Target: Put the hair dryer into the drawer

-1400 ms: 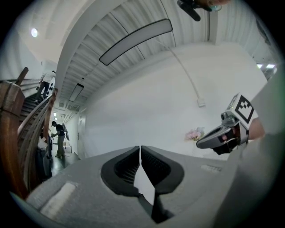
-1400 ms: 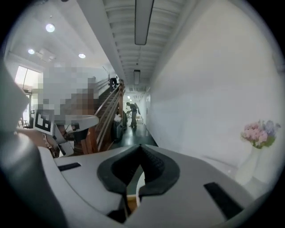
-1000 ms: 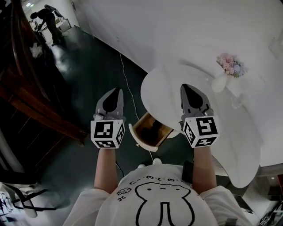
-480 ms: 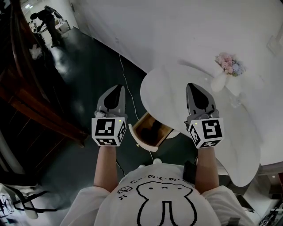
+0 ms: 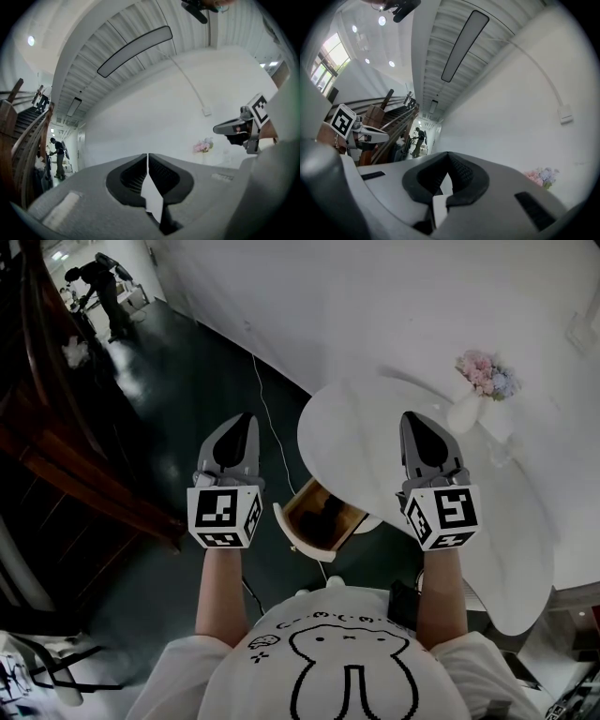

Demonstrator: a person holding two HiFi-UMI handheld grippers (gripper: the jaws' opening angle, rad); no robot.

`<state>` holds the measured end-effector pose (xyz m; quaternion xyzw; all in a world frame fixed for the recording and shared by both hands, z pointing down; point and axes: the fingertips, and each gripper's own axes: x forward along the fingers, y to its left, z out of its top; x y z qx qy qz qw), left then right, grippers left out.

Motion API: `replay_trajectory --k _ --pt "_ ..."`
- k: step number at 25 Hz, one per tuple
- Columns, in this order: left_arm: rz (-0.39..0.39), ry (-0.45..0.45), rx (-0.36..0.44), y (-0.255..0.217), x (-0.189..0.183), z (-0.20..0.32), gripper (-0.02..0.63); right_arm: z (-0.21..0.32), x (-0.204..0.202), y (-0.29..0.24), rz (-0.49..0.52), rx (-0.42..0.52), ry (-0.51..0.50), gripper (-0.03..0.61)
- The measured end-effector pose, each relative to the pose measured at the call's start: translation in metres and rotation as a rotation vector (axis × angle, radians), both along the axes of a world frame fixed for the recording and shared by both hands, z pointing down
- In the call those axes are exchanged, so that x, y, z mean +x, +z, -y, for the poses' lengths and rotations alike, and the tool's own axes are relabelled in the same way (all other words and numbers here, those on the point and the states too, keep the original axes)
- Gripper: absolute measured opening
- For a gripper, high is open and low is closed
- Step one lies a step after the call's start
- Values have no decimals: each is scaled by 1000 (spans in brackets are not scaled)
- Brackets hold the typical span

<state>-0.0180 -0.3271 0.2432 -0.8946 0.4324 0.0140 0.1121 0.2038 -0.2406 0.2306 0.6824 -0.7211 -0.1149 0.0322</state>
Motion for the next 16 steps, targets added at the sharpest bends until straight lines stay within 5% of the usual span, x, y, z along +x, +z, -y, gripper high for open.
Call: replay_trajectory --k 16 --pt "-7 -14 11 -3 -4 8 21 4 1 3 -2 -2 -3 -2"
